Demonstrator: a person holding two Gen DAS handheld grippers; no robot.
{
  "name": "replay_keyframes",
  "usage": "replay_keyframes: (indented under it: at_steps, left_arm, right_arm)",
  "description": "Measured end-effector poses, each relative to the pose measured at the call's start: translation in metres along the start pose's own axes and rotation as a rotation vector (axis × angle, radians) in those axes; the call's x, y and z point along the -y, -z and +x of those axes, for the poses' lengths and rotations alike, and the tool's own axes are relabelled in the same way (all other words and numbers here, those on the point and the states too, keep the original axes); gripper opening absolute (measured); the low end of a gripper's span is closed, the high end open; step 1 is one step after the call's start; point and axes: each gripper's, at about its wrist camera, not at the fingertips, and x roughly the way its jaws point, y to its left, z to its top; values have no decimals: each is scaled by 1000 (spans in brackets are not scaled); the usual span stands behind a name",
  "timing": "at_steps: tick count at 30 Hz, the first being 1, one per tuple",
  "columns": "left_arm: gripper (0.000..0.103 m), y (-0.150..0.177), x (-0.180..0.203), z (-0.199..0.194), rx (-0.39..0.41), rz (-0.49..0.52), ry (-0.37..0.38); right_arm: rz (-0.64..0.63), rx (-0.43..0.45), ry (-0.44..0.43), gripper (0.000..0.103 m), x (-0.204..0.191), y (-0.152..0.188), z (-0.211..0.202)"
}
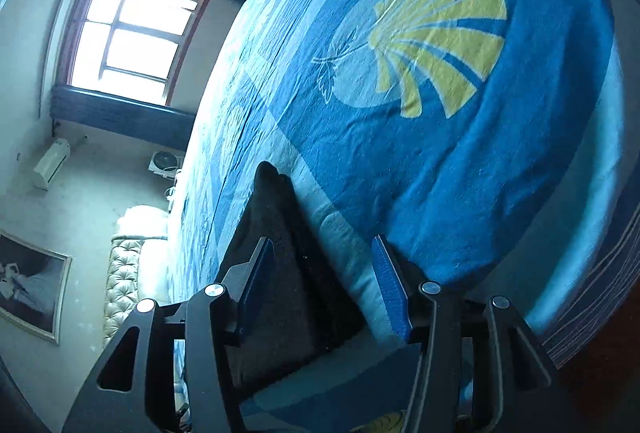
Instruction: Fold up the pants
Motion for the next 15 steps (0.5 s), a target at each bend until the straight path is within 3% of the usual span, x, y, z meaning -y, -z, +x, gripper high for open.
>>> replay_keyframes:
  at_steps: [2,7,9,10,11,15]
  left_arm:
    - [92,-2,1,0,-1,-7,6]
    - [92,-2,1,4,-9,0,12]
    - [92,-2,2,7,-12,15,10]
    - [92,-3,2,9,-12,25,7]
    - [92,-4,2,10,-10,34,3]
    - [92,-8,-2,13,-10,21,12]
  right_arm:
    - [-7,-45,-40,54,-4,5,11]
    - [-57,-92,-41,56,-21,16,29]
    - [-105,-88,7,53,-32,24,35]
    - [-111,-86,22,46,-36,25,37]
    - [-107,-91,34,31,-38,27,41]
    - [-119,-26,89,22,-56,41,45]
